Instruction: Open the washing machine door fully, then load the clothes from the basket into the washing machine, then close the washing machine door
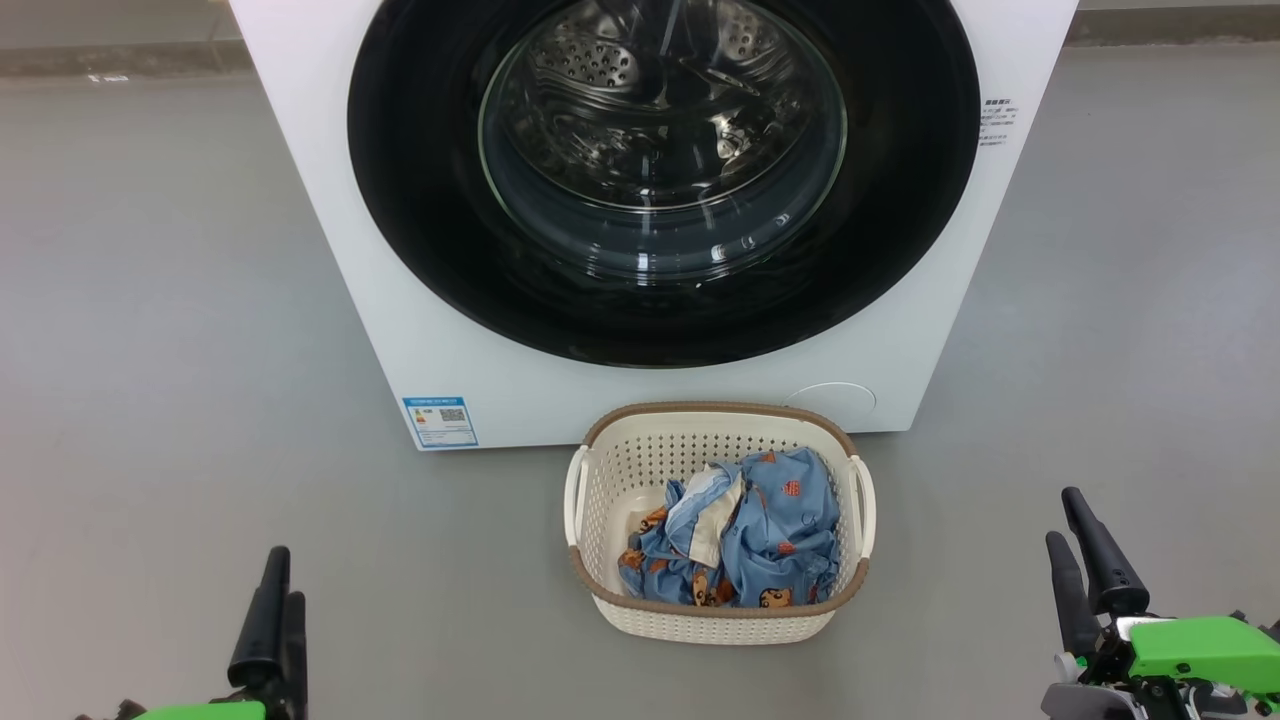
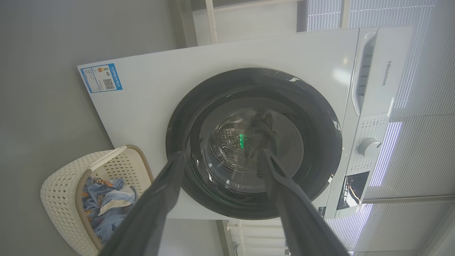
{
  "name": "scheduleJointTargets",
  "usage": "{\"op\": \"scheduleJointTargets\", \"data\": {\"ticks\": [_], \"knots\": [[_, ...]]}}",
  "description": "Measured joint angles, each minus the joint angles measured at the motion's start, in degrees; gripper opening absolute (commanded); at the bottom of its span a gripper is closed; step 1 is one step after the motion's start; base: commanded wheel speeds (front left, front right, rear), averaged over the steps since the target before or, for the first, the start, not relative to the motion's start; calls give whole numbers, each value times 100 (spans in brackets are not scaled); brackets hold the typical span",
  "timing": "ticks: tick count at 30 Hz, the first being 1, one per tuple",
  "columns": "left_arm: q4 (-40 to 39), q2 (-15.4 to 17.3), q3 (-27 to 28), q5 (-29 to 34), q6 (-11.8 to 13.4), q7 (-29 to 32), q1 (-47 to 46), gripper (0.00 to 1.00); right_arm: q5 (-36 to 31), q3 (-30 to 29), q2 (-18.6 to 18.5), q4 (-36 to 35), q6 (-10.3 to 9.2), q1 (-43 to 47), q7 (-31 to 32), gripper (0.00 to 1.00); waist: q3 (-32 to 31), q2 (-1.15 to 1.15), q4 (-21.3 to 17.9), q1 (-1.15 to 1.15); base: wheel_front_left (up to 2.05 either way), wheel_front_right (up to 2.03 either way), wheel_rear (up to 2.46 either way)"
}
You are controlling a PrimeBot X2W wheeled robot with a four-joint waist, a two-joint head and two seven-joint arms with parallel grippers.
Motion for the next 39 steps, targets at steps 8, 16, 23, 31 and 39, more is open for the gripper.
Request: {"op": "scheduleJointTargets", "data": {"ticks": [8, 16, 23, 31, 39], "knots": [[-49, 102, -178, 296, 0, -170, -45, 100, -310, 183, -81, -110, 0, -73, -146, 100, 1, 0, 16, 0, 0, 0, 0], [-111, 235, -358, 793, 0, -344, -151, 100, -731, 353, -215, -293, 0, -110, -278, 100, 7, 0, 27, 0, 0, 0, 0], [-88, 397, -531, 1402, 0, -452, -182, 100, -1183, 546, -357, -386, 0, -193, -400, 100, 7, 0, 30, 0, 0, 0, 0], [8, 435, -676, 2118, 60, -597, -294, 100, -1848, 760, -546, -326, 0, -204, -512, 100, -6, 0, 37, 0, 0, 0, 0], [68, 553, -788, 2687, 176, -706, -380, 100, -2551, 899, -606, -146, 0, -330, -642, 100, -18, 0, 47, 0, 0, 0, 0]]}}
